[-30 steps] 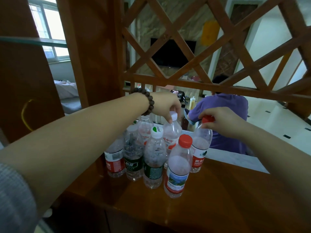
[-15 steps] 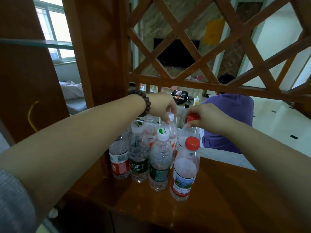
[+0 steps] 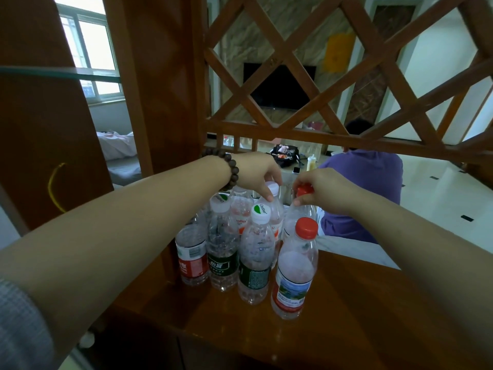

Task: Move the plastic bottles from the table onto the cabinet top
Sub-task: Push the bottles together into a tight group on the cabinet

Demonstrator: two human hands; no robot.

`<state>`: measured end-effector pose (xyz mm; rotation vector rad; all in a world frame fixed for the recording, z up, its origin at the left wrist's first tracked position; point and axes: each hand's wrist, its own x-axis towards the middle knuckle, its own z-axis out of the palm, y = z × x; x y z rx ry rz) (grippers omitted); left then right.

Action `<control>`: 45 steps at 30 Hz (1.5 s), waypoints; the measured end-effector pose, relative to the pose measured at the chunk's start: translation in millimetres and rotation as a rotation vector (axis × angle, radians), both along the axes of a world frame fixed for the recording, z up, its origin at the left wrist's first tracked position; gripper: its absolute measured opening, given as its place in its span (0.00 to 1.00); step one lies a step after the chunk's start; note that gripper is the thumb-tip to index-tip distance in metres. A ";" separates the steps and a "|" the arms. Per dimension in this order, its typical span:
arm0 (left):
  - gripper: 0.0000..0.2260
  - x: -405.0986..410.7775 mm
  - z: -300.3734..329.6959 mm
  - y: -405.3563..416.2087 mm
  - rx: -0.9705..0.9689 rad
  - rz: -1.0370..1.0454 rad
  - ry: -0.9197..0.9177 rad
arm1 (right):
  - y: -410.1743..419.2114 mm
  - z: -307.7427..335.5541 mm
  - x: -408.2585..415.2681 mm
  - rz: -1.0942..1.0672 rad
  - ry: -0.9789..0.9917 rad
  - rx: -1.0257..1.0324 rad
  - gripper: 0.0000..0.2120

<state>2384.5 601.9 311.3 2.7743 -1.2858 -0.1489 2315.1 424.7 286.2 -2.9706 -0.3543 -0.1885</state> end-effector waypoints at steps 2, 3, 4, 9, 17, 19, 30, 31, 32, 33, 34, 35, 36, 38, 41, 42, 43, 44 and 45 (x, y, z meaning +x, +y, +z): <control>0.24 -1.2 1.3 1.3 -0.006 0.006 0.001 | -0.6 -0.9 -0.3 -0.008 0.006 0.001 0.18; 0.24 -1.9 1.8 1.8 -0.011 0.007 0.001 | -1.0 -1.6 -0.3 -0.012 0.008 0.002 0.19; 0.25 -2.6 2.4 2.7 -0.021 0.010 0.002 | -1.4 -2.4 -0.3 -0.015 0.010 0.004 0.19; 0.26 -11.6 10.3 10.0 -0.133 0.012 -0.017 | -5.9 -3.7 -2.3 -0.026 0.019 0.002 0.20; 0.21 -26.8 15.1 25.3 -0.210 0.013 0.004 | -5.8 -3.3 -5.0 -0.026 0.054 -0.007 0.20; 0.19 -29.5 14.8 28.9 -0.224 0.017 0.014 | -4.2 -3.7 -5.7 -0.026 0.055 -0.004 0.19; 0.21 -57.7 17.9 43.0 -0.187 -0.055 -0.002 | -2.4 27.6 -58.4 -0.007 -0.067 0.195 0.30; 0.23 -60.1 16.8 43.5 -0.130 -0.062 -0.009 | 1.1 29.4 -69.4 0.026 -0.038 0.190 0.31; 0.24 -62.3 15.0 43.6 -0.073 -0.066 -0.021 | 4.9 27.8 -78.4 0.056 0.012 0.158 0.32; 0.25 -63.7 12.5 42.9 -0.020 -0.063 -0.033 | 8.9 23.0 -84.4 0.078 0.063 0.109 0.32; 0.26 -65.4 9.9 41.8 0.015 -0.059 -0.042 | 12.4 16.3 -87.8 0.089 0.103 0.064 0.31; 0.26 -66.3 7.2 41.0 0.034 -0.053 -0.048 | 15.4 9.6 -89.5 0.089 0.124 0.035 0.30; 0.25 -67.4 4.8 40.1 0.040 -0.048 -0.053 | 17.3 3.7 -89.9 0.083 0.126 0.025 0.28; 0.24 -70.0 1.3 39.0 0.048 -0.038 -0.070 | 19.2 -4.4 -89.3 0.070 0.094 0.038 0.26; 0.22 -72.6 -2.7 39.2 0.040 -0.018 -0.104 | 19.1 -7.8 -87.3 0.060 0.055 0.042 0.23; 0.21 -73.4 -3.5 39.6 0.036 -0.014 -0.121 | 19.1 -8.2 -86.0 0.057 0.045 0.040 0.23; 0.21 -73.4 -4.1 40.0 0.031 -0.009 -0.135 | 19.7 -8.6 -84.4 0.052 0.034 0.039 0.23; 0.20 -73.4 -4.3 40.5 0.024 -0.005 -0.143 | 20.5 -9.0 -82.9 0.048 0.027 0.040 0.23; 0.19 -72.9 -4.5 40.9 0.018 0.001 -0.147 | 21.5 -9.1 -81.2 0.046 0.025 0.041 0.23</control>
